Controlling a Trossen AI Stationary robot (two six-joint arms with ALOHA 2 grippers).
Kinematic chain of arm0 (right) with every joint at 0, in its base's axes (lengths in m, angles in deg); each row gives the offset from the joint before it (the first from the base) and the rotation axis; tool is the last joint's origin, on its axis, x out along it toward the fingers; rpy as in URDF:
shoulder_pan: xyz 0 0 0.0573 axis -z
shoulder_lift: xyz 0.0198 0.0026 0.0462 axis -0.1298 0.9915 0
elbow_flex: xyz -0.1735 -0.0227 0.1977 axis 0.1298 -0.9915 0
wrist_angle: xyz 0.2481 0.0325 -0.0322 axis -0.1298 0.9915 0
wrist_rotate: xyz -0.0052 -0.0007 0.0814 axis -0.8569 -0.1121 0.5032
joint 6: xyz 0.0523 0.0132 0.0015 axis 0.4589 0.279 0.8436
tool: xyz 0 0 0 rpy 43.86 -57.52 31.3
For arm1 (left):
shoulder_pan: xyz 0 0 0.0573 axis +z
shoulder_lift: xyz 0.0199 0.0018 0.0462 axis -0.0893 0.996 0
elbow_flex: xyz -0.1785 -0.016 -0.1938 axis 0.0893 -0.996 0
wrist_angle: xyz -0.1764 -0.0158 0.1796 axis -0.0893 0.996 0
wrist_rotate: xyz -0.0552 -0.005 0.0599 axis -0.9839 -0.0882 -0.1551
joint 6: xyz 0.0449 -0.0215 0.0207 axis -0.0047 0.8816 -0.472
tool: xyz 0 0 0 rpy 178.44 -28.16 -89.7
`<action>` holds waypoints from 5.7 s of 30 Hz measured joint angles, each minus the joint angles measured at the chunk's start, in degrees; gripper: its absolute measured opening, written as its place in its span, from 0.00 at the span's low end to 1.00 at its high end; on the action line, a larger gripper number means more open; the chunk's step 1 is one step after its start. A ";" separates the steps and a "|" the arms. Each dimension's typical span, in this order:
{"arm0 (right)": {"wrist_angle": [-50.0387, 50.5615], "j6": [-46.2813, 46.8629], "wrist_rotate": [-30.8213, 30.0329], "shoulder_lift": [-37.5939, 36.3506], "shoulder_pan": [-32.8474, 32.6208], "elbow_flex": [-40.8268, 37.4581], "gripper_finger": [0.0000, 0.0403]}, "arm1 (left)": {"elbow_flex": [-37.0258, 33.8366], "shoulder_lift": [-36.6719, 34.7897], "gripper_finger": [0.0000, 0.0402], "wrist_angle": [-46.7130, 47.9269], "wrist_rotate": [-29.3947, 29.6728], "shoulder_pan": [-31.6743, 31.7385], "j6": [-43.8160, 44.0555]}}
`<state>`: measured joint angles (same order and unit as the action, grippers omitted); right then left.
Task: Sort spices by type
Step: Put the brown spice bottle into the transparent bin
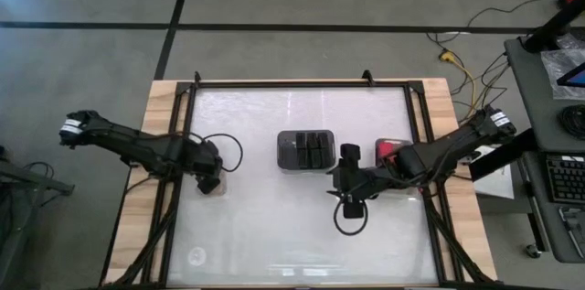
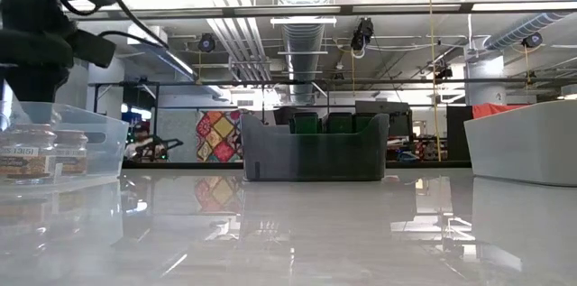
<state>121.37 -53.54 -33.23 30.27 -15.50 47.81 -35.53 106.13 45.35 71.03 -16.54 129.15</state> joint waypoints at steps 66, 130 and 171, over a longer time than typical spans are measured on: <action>-3.69 -3.33 -3.40 3.07 1.30 -0.87 0.83 | -2.96 0.49 0.45 -5.13 -3.30 -0.17 -13.14; -3.90 -1.37 -3.35 3.74 1.61 -1.44 0.89 | -5.87 -1.50 0.52 -8.74 -1.15 -0.55 -13.87; -6.77 -3.42 -4.88 3.74 2.49 -1.44 0.89 | 5.96 9.52 0.21 9.43 -20.37 -0.27 -3.81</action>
<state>114.60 -56.96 -38.10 34.01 -13.01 46.36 -29.58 115.66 54.78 50.66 -16.82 125.34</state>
